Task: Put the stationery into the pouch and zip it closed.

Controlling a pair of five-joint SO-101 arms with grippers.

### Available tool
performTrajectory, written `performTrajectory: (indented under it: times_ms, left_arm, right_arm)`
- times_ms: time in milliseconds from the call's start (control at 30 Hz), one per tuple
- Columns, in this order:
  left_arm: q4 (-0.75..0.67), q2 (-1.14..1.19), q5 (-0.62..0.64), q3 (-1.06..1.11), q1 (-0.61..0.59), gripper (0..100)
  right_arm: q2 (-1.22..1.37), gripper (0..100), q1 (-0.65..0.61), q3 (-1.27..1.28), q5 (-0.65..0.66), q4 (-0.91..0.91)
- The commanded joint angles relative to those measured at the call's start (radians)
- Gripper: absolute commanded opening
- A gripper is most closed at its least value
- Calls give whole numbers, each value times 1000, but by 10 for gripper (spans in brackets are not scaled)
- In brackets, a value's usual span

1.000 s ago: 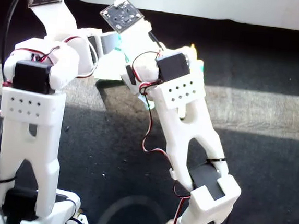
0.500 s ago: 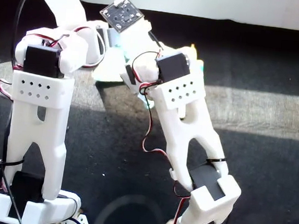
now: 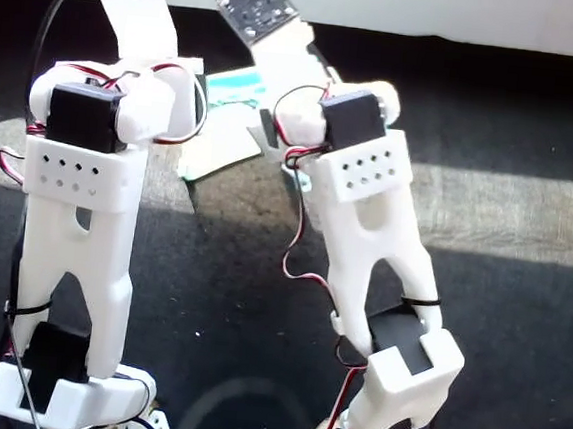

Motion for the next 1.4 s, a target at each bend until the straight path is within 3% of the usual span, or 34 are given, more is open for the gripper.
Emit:
performTrajectory:
  times_ms: [0, 167, 400, 667, 900, 1367]
  left_arm:
    - [57, -7, -9, -125, 7, 9]
    - [117, -7, -9, -243, 8, 9]
    - [143, 2, -11, -229, 8, 9]
    - [138, 4, -60, -88, 7, 9]
    - [94, 4, -124, -13, -54, 9]
    - [83, 2, -233, -18, -96, 9]
  right_arm:
    - [-13, 5, 50, -173, 6, 42]
    - [-13, 5, 48, -289, 6, 93]
    - [-16, 5, 31, -377, 5, 162]
    - [-18, 5, -79, -311, 6, 163]
    - [-13, 5, -87, -182, 6, 160]
    - [-13, 5, 163, -325, 9, 159]
